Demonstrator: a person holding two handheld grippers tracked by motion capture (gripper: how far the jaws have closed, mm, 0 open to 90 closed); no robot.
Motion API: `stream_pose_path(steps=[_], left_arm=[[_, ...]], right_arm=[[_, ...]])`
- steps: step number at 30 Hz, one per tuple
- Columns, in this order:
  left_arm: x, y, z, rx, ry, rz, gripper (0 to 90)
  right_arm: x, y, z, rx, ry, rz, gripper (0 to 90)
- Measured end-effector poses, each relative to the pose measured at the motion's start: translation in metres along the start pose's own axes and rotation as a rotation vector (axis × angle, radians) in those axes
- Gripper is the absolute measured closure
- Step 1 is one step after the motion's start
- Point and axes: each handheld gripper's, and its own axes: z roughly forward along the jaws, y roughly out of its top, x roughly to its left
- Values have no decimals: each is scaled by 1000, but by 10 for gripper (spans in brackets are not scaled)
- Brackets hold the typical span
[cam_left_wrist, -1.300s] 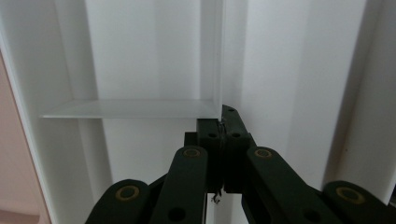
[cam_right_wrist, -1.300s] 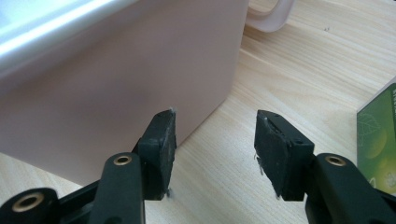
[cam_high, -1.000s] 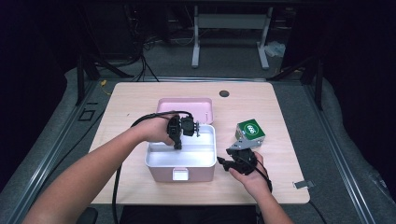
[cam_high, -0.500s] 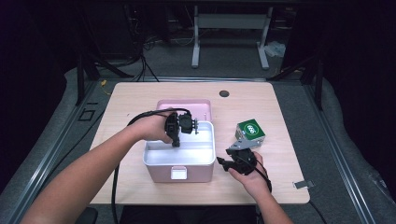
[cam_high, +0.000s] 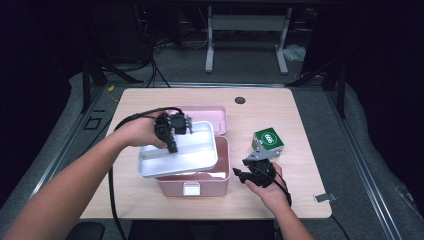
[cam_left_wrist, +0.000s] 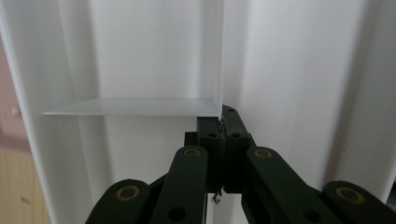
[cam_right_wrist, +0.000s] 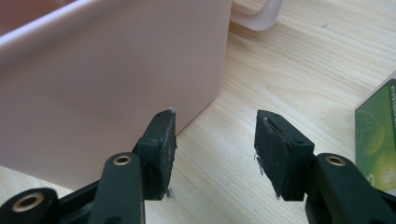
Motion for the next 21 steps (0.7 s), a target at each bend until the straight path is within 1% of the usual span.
stream_pose_path(steps=[1, 2, 3, 4, 5, 6, 7, 8, 9, 10, 11, 13, 14, 15, 16, 17, 20, 21], left_arm=[[6, -13, -3, -9, -7, -80, 891], [9, -21, -5, -10, -3, -129, 891], [14, -32, -7, -20, 1, -189, 891], [23, -55, -9, -35, 9, -309, 891], [23, -55, -9, -35, 9, -309, 891], [28, -69, -11, -39, 18, -381, 891], [31, -76, -11, -32, 19, -418, 891], [37, -95, -12, -38, 36, -497, 891], [37, -95, -12, -38, 36, -497, 891], [45, -117, -12, -29, 39, -581, 891], [45, -117, -12, -29, 39, -581, 891], [51, -136, -9, -20, 37, -652, 891], [55, -150, -3, -4, 28, -686, 891], [55, -150, -3, -4, 28, -686, 891], [59, -163, 7, 15, 23, -722, 890], [59, -163, 7, 15, 23, -722, 891], [65, -182, 30, 34, -7, -770, 890], [66, -184, 36, 45, -14, -778, 891]], right_arm=[[0, 0, 0, 1, 1, 2, 480], [-1, 0, 1, 1, 1, 2, 480], [-1, 0, 1, 1, 1, 2, 480], [0, 0, 1, 5, -1, 7, 478], [0, 0, 1, 5, -1, 7, 478], [0, 0, 2, 6, 1, 3, 478], [1, 0, 2, 10, -2, 2, 477], [1, 0, 2, 8, -1, 4, 477], [1, 0, 2, 8, -1, 4, 477], [1, 0, 3, 10, -2, 4, 476], [1, 0, 3, 10, -2, 4, 476], [0, 0, 3, 13, -8, 5, 476], [0, -1, 3, 12, -5, 11, 476], [0, -1, 3, 12, -5, 11, 476], [0, -1, 3, 11, -5, 11, 475], [0, -1, 3, 11, -5, 11, 475], [-1, -1, 2, 10, -3, 12, 474], [0, -1, 2, 10, -8, 13, 474]])
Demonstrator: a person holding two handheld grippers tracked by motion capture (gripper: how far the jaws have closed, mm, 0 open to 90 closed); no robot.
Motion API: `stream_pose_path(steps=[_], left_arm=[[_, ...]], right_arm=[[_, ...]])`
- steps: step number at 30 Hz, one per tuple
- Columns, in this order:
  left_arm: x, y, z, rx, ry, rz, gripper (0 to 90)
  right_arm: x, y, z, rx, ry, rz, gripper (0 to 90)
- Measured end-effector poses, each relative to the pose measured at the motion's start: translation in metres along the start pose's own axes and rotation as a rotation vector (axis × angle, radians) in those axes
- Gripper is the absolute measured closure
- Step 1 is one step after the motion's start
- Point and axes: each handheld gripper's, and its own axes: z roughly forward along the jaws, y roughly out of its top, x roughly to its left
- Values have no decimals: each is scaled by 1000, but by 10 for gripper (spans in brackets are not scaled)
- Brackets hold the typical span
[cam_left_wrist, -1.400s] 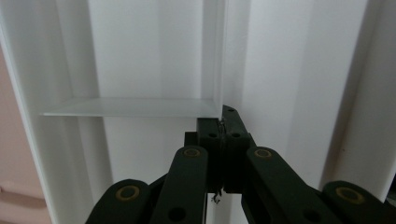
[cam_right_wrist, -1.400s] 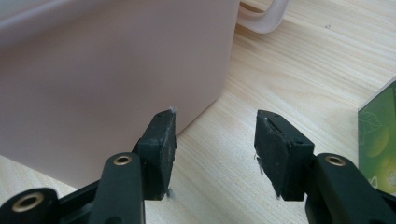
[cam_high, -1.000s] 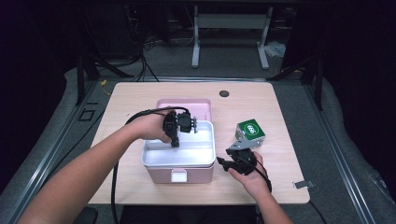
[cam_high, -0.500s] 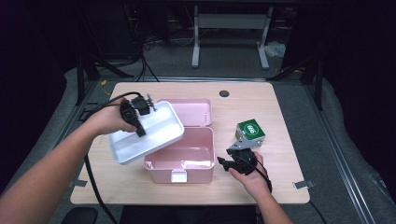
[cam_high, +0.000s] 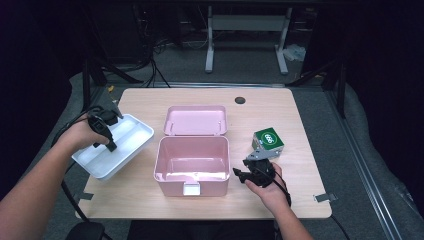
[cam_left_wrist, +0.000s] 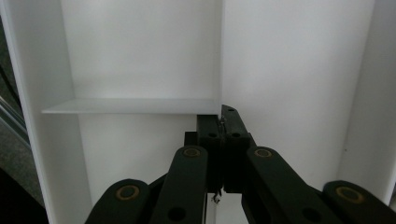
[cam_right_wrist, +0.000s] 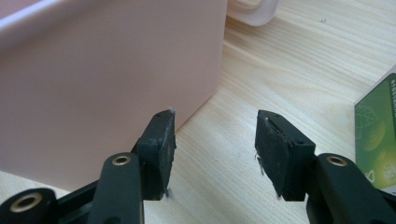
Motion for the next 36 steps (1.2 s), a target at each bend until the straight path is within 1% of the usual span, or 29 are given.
stream_pose_path(steps=[1, 2, 3, 4, 5, 6, 8, 9, 11, 12, 13, 15, 16, 18, 19, 20, 21, 22, 24, 25, 26, 27, 28, 30, 31, 33, 34, 35, 36], left_arm=[[3, -1, 9, 20, -1, -10, 891], [5, -2, 15, 25, -3, -12, 891], [7, -4, 23, 30, -12, -27, 891], [8, -4, 31, 32, -20, -34, 891], [9, -5, 42, 33, -31, -40, 891], [9, -5, 42, 33, -31, -40, 891], [9, -6, 59, 40, -50, -53, 891], [8, -6, 66, 39, -56, -53, 890], [7, -6, 76, 23, -85, -60, 891], [6, -7, 80, 17, -91, -61, 890], [5, -7, 85, 7, -88, -63, 890], [2, -7, 90, 6, -78, -59, 889], [1, -8, 93, -1, -82, -60, 889], [0, -10, 96, -23, -96, -63, 874], [0, -14, 96, -64, -102, -75, 839], [0, -14, 96, -64, -102, -75, 790], [-1, -18, 95, -92, -109, -85, 790], [-1, -21, 93, -123, -111, -98, 759], [-1, -30, 89, -192, -96, -138, 690], [-1, -34, 88, -220, -91, -146, 656], [-3, -38, 86, -241, -100, -150, 619], [-5, -42, 85, -272, -98, -144, 595], [-7, -44, 84, -284, -99, -140, 550], [-9, -48, 82, -321, -88, -147, 529], [-9, -51, 82, -324, -86, -138, 499], [-10, -52, 82, -321, -84, -137, 485], [-11, -54, 82, -325, -86, -132, 472], [-11, -59, 83, -335, -99, -134, 463], [-11, -59, 83, -335, -99, -134, 456]], right_arm=[[0, 0, 0, 0, 0, -1, 474], [0, 0, 0, -1, 2, 1, 474], [0, 0, 0, 1, 1, 0, 474], [0, 0, 1, 0, 1, 1, 474], [-1, 0, 0, -1, 0, 2, 474], [-1, 0, 0, -1, 0, 2, 474], [-1, 0, 1, 1, -1, 2, 474], [-1, 0, 1, 2, -1, 3, 474], [-1, 0, 1, 3, 1, 4, 474], [-1, 0, 1, 3, 0, 3, 474], [-1, -1, 1, 2, -1, 3, 474], [-1, -1, 1, 4, 0, 4, 474], [-1, -1, 1, 5, -1, 3, 474], [-1, -1, 1, 6, -1, 1, 474], [-1, 0, 0, 3, -2, -1, 474], [-1, 0, 0, 3, -2, -1, 474], [-1, 0, 0, 4, -3, -1, 474], [-2, 0, 0, 3, -4, 3, 472], [-2, 0, -2, 2, -20, 6, 466], [-2, 1, -3, -2, -22, 10, 463], [-2, 2, -5, -6, -21, 13, 457], [-2, 3, -6, -5, -28, 17, 449], [-2, 4, -7, 2, -35, 13, 431], [-3, 6, -8, 18, -48, 5, 403], [-4, 8, -8, 43, -51, 0, 391], [-4, 9, -8, 54, -53, -7, 391], [-5, 11, -7, 68, -61, -19, 390], [-7, 14, -6, 95, -56, -25, 390], [-7, 14, -6, 95, -56, -25, 390]])
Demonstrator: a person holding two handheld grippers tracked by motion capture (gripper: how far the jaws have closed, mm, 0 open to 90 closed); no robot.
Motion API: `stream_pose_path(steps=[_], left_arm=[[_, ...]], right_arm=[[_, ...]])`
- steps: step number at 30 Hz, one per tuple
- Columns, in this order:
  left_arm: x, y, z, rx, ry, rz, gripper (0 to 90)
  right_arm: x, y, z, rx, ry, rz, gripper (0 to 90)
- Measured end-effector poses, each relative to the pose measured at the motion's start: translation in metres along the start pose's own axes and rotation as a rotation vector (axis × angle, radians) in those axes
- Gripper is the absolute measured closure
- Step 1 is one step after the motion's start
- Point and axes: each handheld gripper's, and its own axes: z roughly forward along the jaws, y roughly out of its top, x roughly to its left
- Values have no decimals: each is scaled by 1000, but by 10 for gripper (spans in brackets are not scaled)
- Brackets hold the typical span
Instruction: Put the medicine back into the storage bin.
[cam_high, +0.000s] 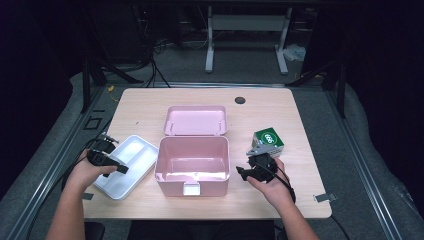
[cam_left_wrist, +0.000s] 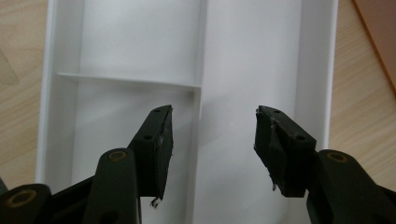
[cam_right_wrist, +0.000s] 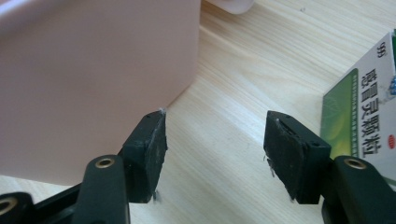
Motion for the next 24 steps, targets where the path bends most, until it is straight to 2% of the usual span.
stream_pose_path(steps=[2, 4, 6, 8, 9, 11, 13, 14, 17, 19, 21, 22, 23, 24], left_arm=[[3, -4, 1, -1, 9, -10, 450], [6, -7, 0, 0, 24, -18, 449], [9, -9, 0, -7, 4, -27, 437], [9, -10, -1, -15, -8, -36, 424], [9, -10, -3, -21, -10, -35, 424], [8, -10, -4, -28, -8, -30, 423], [7, -9, -6, -37, -15, -25, 414], [7, -9, -6, -37, -15, -25, 409], [4, -8, -7, -34, -18, -19, 404], [4, -8, -7, -31, -20, -17, 400], [4, -8, -7, -32, -21, -20, 398], [3, -9, -7, -33, -20, -19, 396], [3, -9, -7, -33, -21, -22, 393], [3, -9, -7, -33, -21, -22, 392]], right_arm=[[-2, 4, 0, 18, -11, 0, 390], [-7, 10, -1, 34, 1, 15, 388], [-12, 17, -1, 56, 5, 35, 382], [-17, 23, -1, 75, 3, 34, 376], [-23, 29, -1, 95, -11, 38, 369], [-26, 32, 0, 101, -3, 42, 365], [-36, 43, 2, 155, -14, 37, 320], [-36, 43, 2, 155, -14, 37, 320], [-46, 58, 3, 224, -36, 26, 296], [-49, 61, 3, 233, -37, 24, 293], [-54, 68, 3, 250, -58, 25, 273], [-58, 73, 3, 266, -69, 29, 255], [-65, 81, 5, 306, -82, 47, 208], [-65, 81, 5, 306, -82, 47, 208]])
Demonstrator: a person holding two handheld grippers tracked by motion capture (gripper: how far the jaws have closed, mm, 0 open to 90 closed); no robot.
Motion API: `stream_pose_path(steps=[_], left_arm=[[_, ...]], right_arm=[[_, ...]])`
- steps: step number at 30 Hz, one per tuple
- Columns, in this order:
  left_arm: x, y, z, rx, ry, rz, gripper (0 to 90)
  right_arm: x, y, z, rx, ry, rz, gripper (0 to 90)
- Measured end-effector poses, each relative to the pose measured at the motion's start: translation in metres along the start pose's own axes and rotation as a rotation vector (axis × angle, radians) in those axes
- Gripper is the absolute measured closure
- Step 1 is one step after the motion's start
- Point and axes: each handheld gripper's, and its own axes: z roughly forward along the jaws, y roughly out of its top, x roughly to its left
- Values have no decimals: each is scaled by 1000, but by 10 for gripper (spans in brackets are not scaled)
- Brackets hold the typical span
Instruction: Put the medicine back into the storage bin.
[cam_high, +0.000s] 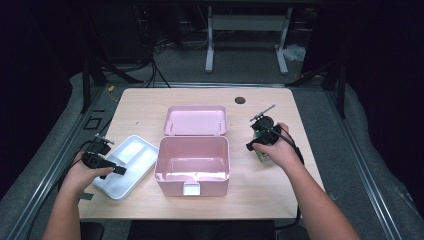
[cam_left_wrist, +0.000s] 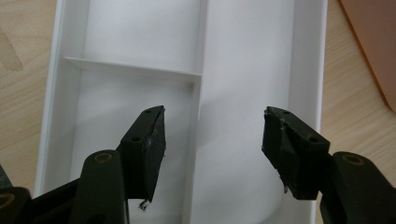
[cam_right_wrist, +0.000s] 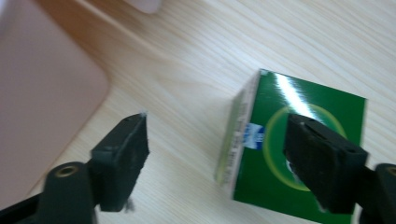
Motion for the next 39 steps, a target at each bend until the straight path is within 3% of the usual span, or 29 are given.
stream_pose_path(steps=[4, 11, 19, 39], left_arm=[[0, 0, 0, 3, 5, 3, 390], [2, -1, 0, 3, 9, 6, 390], [4, -2, 2, 12, 13, 7, 390], [4, -2, 3, 16, 14, 9, 390]], right_arm=[[-17, 15, 1, 58, -45, 39, 153], [-51, 24, 23, 236, -23, 132, 128], [-62, 23, 31, 295, 14, 169, 141], [-68, 26, 35, 338, 50, 205, 131]])
